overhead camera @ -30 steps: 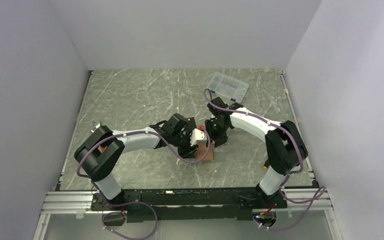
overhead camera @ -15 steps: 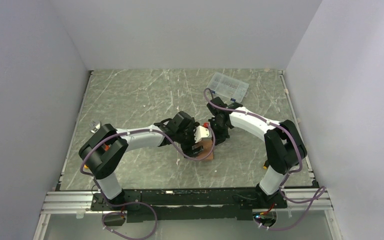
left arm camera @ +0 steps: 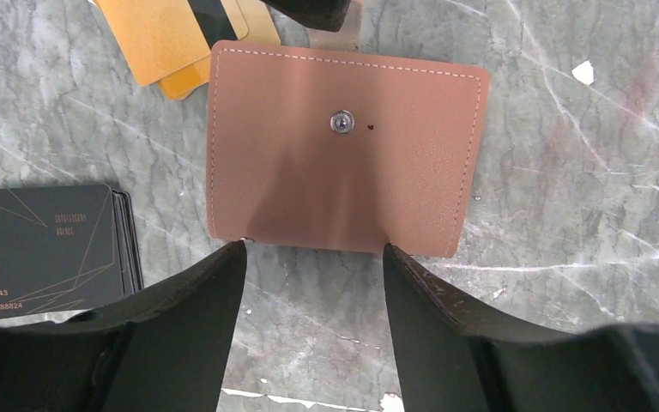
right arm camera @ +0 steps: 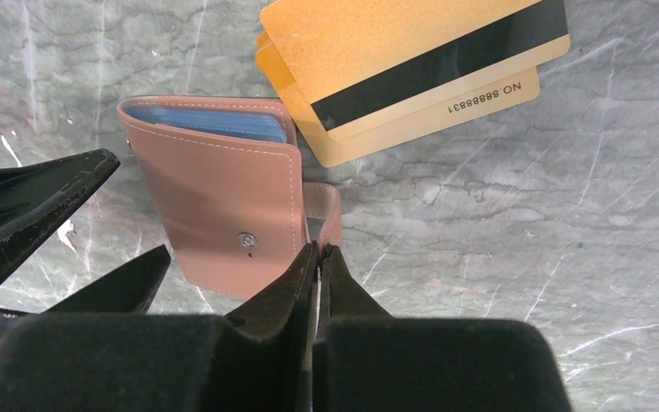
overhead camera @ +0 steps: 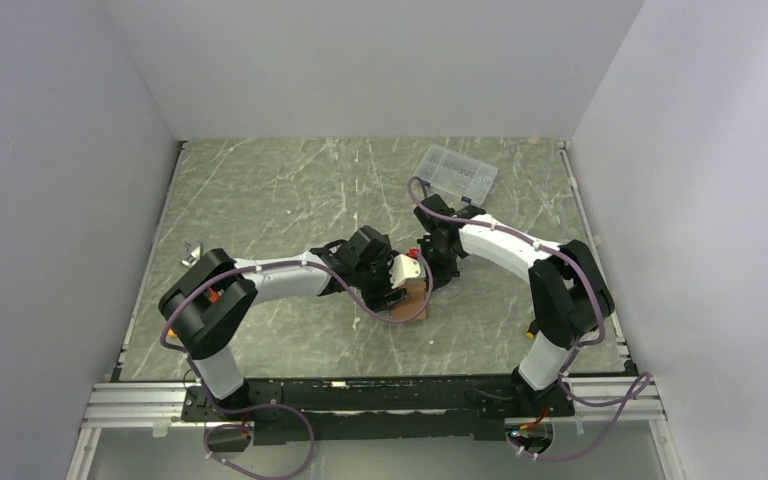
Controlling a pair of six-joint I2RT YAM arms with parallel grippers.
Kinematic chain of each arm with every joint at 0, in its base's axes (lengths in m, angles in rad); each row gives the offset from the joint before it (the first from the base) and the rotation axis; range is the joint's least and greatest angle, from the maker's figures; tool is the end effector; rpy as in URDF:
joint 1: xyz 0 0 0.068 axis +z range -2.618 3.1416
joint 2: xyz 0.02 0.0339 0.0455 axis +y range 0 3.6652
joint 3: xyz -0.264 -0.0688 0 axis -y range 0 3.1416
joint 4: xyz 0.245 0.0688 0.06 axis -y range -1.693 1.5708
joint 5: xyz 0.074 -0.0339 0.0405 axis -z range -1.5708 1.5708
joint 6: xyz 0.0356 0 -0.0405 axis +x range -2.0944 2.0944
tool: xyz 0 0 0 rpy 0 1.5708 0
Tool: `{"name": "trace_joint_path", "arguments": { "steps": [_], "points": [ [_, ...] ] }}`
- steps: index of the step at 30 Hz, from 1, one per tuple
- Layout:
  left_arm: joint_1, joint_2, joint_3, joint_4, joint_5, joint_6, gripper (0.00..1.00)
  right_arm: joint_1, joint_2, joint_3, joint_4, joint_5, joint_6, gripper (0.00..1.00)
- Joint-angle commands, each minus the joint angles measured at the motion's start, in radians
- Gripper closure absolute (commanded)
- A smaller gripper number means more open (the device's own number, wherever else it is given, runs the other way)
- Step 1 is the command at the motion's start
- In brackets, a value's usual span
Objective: Put the credit cards into the card holder
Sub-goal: Close the card holder at the center of the board.
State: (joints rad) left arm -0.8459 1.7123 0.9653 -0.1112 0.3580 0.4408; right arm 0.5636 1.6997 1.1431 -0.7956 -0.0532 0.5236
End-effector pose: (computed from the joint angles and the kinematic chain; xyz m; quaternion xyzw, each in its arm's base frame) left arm 0.2214 -0.2687 0.1712 0.6029 0.7006 -0.2325 0.3026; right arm 0.2673 0.1712 0.1899 -0.0228 0.9934 0.0790 0.0796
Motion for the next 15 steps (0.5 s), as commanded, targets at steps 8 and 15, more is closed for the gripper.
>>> {"name": "trace_joint_path", "arguments": {
  "steps": [8, 15],
  "points": [
    [-0.008, -0.002, 0.023, 0.006, 0.067, -0.022, 0.44, 0.001, -0.032, -0.052, 0.054, -0.095, 0.022, 1.0],
    [-0.02, 0.034, 0.033, -0.009, 0.092, -0.003, 0.46, -0.009, -0.045, -0.027, 0.034, -0.096, 0.017, 1.0]
  ]
}}
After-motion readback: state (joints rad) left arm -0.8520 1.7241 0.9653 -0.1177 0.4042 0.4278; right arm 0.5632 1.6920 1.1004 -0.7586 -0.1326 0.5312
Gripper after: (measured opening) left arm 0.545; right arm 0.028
